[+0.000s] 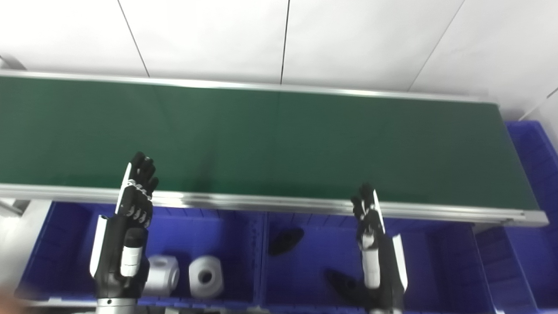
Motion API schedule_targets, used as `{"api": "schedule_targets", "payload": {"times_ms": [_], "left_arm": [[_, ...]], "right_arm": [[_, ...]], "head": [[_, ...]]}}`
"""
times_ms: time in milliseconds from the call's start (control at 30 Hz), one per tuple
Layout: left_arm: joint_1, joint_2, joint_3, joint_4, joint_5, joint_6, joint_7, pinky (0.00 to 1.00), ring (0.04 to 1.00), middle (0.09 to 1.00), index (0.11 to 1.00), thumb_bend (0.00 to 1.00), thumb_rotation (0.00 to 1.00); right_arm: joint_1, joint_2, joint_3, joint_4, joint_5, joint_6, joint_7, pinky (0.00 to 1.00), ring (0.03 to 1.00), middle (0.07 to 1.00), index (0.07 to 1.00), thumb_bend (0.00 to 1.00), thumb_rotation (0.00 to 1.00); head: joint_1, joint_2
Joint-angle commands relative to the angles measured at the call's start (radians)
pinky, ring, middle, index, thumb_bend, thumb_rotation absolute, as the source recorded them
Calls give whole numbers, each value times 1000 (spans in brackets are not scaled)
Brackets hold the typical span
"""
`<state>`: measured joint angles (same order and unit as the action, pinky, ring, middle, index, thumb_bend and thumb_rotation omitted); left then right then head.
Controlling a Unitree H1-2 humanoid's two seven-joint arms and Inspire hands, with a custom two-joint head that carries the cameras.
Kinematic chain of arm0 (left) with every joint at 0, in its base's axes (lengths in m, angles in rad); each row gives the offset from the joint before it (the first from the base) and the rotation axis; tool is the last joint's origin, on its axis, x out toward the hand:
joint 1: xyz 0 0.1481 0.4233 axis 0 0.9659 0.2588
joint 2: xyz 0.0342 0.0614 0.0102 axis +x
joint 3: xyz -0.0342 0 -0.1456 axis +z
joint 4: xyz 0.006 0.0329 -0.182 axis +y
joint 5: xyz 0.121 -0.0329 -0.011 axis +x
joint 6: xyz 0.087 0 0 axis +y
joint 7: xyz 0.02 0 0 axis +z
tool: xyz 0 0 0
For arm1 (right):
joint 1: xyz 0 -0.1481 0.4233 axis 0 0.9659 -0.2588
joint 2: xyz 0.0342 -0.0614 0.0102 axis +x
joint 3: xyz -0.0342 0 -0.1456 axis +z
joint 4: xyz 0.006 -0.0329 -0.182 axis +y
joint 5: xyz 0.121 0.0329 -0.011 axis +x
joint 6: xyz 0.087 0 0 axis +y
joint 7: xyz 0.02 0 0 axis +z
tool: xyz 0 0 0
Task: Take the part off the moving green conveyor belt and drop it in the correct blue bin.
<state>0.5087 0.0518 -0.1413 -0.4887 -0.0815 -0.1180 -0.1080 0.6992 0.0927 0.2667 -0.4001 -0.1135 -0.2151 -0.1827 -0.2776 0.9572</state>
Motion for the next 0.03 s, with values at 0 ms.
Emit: {"api": "schedule_targets", "payload": {"times_ms": [0], "left_arm": [[-7,-4,-5,-28,-4,10,-1,1000,999,999,998,835,922]], "right_arm": [[6,54,28,-38,7,10,7,999,967,1000,1000,847,982]], "head": [[-8,-4]]}}
